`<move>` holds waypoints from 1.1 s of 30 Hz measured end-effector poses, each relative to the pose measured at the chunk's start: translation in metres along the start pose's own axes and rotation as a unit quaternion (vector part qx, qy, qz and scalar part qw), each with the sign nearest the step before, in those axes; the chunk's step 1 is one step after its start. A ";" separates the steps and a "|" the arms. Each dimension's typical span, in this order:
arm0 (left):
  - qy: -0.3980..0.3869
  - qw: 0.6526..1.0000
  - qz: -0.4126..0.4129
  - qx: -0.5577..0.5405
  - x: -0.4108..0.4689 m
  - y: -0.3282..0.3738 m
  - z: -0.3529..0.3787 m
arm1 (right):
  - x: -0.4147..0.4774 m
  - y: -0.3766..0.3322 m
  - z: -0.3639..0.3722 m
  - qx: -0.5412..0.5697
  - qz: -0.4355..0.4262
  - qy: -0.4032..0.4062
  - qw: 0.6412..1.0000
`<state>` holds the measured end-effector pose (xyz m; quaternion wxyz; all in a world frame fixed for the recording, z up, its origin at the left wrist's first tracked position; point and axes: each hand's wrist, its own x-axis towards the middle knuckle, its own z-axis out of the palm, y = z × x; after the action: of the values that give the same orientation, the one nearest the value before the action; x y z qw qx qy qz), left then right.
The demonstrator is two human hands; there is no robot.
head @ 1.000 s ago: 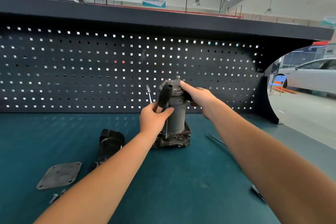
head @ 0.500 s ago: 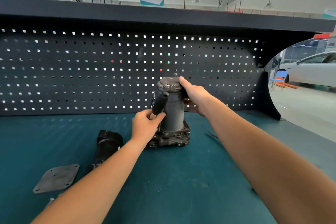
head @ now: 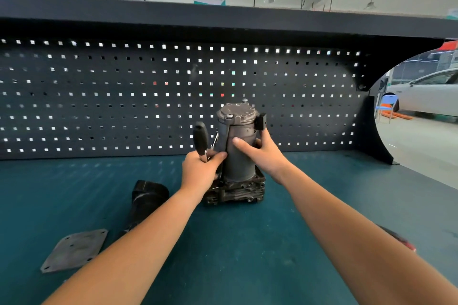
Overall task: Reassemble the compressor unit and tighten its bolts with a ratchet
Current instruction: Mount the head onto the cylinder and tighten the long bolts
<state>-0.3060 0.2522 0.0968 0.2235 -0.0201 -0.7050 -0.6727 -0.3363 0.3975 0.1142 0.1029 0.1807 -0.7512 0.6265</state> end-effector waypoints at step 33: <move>0.009 0.998 0.037 0.050 -0.007 0.006 0.008 | 0.004 -0.004 -0.002 -0.006 -0.010 0.015 1.000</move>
<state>-0.2998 0.2621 0.1004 0.2549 -0.0287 -0.7344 -0.6283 -0.3383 0.3983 0.1199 0.1221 0.1783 -0.7513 0.6236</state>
